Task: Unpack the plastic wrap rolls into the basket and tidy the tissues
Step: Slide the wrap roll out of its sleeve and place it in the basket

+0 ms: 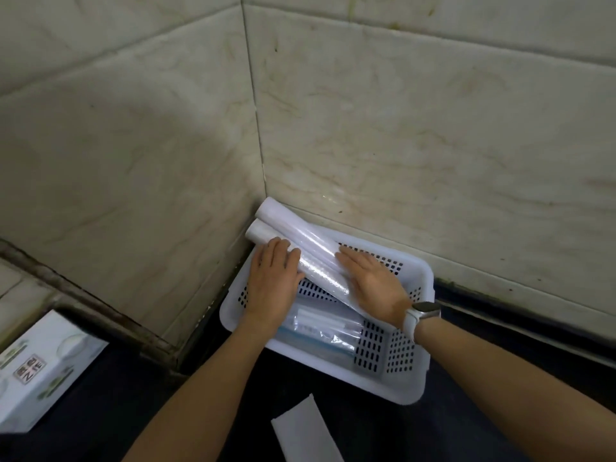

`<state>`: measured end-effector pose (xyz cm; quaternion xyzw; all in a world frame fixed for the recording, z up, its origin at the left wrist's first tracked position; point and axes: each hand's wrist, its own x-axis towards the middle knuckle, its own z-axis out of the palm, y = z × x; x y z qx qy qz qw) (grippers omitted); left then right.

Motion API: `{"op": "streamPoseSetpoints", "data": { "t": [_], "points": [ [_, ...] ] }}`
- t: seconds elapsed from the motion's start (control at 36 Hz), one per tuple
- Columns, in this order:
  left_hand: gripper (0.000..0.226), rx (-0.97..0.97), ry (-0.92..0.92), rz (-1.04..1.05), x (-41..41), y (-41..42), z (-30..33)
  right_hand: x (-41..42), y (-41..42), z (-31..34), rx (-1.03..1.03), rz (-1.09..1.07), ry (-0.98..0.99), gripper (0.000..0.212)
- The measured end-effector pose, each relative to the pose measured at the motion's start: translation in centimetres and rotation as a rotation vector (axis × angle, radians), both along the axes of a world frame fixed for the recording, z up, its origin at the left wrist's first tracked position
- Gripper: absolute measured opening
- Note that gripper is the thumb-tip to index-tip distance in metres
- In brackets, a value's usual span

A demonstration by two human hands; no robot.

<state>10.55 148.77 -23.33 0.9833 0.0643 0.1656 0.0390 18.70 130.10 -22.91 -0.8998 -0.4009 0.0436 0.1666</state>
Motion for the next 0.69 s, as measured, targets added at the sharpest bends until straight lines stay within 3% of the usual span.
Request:
{"op": "streamPoseSetpoints", "data": {
  "t": [0.17,0.42,0.53,0.69],
  "points": [
    [0.049,-0.12,0.206,0.094,-1.0,-1.8,1.9,-2.2,-1.8,1.9,0.084,-0.125,0.16,0.047],
    [0.037,-0.589,0.027,0.036,-11.4,-11.9,5.5,-14.7,-9.7,5.8,0.494,-0.44,0.319,0.033],
    [0.036,-0.661,0.063,-0.018,-16.3,-17.5,4.8,-21.2,-15.0,5.4,0.52,-0.572,0.352,0.034],
    [0.036,-0.638,0.307,-0.24,-22.2,-25.3,2.2,-31.3,-23.8,2.6,0.436,-0.868,0.375,0.032]
  ]
}}
